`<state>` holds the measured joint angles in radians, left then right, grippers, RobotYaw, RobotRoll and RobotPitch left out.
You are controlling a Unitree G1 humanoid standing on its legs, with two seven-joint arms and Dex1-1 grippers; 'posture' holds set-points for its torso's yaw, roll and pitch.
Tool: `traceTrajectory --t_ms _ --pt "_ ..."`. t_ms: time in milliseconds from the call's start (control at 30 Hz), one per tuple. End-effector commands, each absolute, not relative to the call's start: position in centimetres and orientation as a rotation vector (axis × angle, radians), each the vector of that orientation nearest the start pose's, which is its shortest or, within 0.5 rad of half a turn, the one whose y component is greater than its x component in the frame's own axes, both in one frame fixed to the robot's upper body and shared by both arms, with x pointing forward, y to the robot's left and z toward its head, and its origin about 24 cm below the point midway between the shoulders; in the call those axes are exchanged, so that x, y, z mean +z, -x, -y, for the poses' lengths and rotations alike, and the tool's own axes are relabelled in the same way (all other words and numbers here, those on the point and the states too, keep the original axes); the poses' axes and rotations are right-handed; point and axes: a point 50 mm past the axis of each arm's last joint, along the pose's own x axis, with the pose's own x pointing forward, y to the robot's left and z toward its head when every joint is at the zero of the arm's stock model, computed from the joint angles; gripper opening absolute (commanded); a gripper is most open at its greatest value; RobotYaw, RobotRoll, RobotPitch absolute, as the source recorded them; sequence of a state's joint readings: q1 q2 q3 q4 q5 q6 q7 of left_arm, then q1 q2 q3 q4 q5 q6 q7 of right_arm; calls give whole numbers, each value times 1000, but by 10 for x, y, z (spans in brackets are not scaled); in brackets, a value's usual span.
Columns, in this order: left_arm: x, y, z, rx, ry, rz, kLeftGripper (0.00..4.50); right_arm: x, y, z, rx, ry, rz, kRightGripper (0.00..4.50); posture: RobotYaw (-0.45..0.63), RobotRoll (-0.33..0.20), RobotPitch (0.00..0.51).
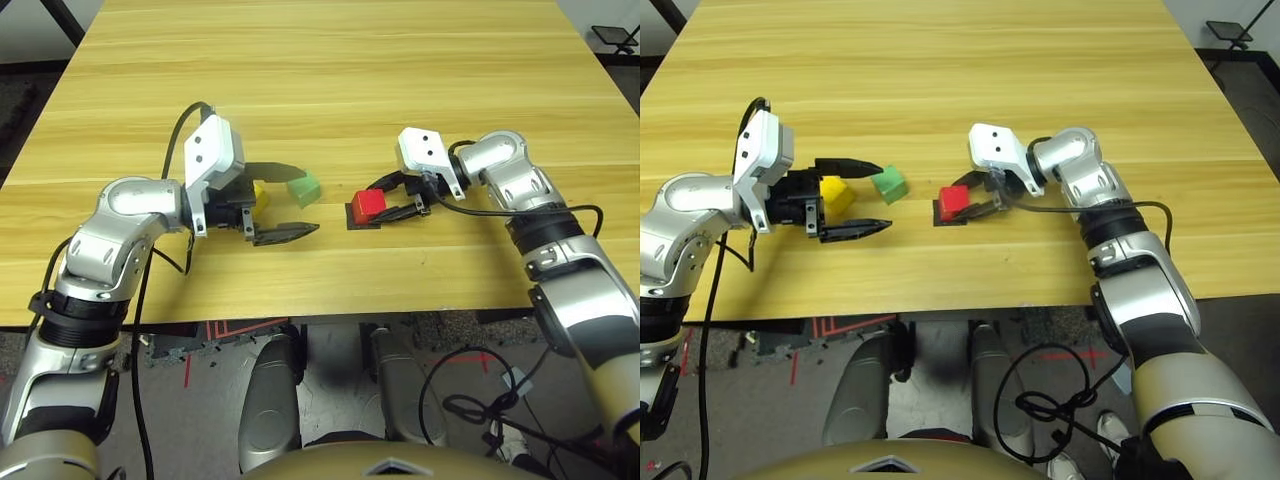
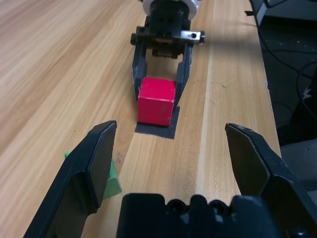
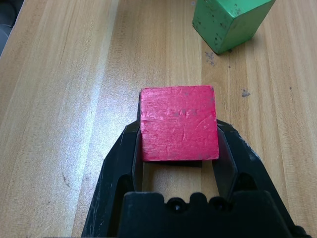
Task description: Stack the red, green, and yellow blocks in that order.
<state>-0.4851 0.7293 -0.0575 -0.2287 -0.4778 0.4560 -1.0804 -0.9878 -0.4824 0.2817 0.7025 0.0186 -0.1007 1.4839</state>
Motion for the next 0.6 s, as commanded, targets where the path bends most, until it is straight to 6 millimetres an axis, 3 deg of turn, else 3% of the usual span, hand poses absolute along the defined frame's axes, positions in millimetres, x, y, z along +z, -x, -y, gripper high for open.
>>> traceTrajectory --t_ms 33,233,333,500,600 --pt "194 -276 -170 -1188 -382 -39 4500 170 -357 134 1547 747 -193 2394 345 -61 255" --pt "195 -292 -169 -1041 -398 -79 4500 169 -354 129 1576 703 -156 4396 335 -53 256" --pt "199 -300 -163 -1005 -403 -100 4500 179 -350 134 1614 662 -104 4454 313 -46 253" --pt "196 -310 -159 -950 -444 -187 4500 205 -349 159 1586 684 -47 4454 268 -49 249" --pt "193 -311 -148 -954 -404 -237 4500 224 -347 186 1501 706 -61 4454 244 -50 248"
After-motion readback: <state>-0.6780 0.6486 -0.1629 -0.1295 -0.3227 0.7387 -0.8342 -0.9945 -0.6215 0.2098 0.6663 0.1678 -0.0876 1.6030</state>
